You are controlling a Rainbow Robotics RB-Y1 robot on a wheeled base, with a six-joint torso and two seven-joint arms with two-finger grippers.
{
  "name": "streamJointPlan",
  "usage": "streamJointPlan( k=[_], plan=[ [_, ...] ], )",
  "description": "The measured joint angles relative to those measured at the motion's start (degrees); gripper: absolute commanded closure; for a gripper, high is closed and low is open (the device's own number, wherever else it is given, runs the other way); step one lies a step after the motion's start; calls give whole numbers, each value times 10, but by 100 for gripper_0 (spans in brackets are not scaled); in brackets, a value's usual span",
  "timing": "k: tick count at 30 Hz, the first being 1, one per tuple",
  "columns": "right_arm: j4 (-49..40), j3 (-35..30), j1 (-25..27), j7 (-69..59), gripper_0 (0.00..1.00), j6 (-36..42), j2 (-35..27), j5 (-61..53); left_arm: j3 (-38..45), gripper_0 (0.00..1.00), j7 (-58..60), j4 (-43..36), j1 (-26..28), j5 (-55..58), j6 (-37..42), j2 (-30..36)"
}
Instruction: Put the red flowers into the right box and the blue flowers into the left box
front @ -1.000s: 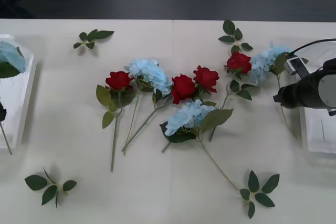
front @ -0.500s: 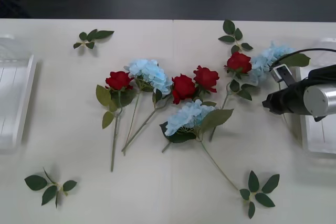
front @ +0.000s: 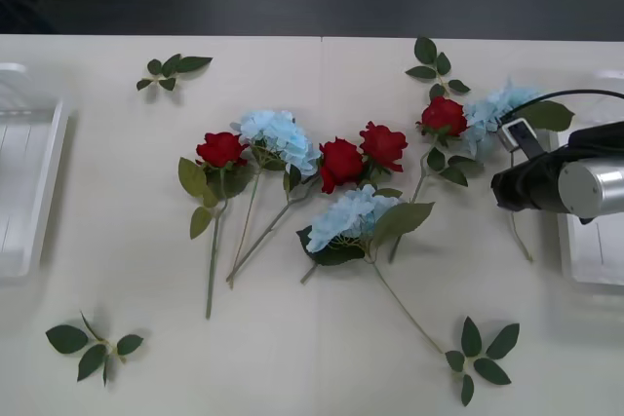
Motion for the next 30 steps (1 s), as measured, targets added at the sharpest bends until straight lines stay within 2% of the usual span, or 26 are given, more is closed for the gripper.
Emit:
streamJointPlan(
  k=[6,7,8,10,11,12,14,18,22,30],
  plan=[
    [9,0,0,0,100,0,0,9,0,99,0,2,0,3,0,0],
    [12,0,0,0,100,0,0,9,0,87,0,2,0,3,0,0],
    [14,0,0,0,100,0,0,9,0,79,0,2,0,3,0,0],
    [17,0,0,0,100,0,0,9,0,34,0,2,0,3,0,0],
    [17,0,0,0,100,0,0,9,0,27,0,2,0,3,0,0],
    [17,0,0,0,100,0,0,9,0,14,0,2,0,3,0,0],
    [17,0,0,0,100,0,0,7,0,6,0,2,0,6,0,0],
    [0,-14,4,0,100,10,0,-7,0,0,0,2,0,31,0,0],
    [-78,-72,33,0,100,84,0,-8,0,0,0,-8,0,56,18,0],
    [-224,-169,96,1,100,190,0,-30,-29,0,0,-113,0,91,92,-1]
  ],
)
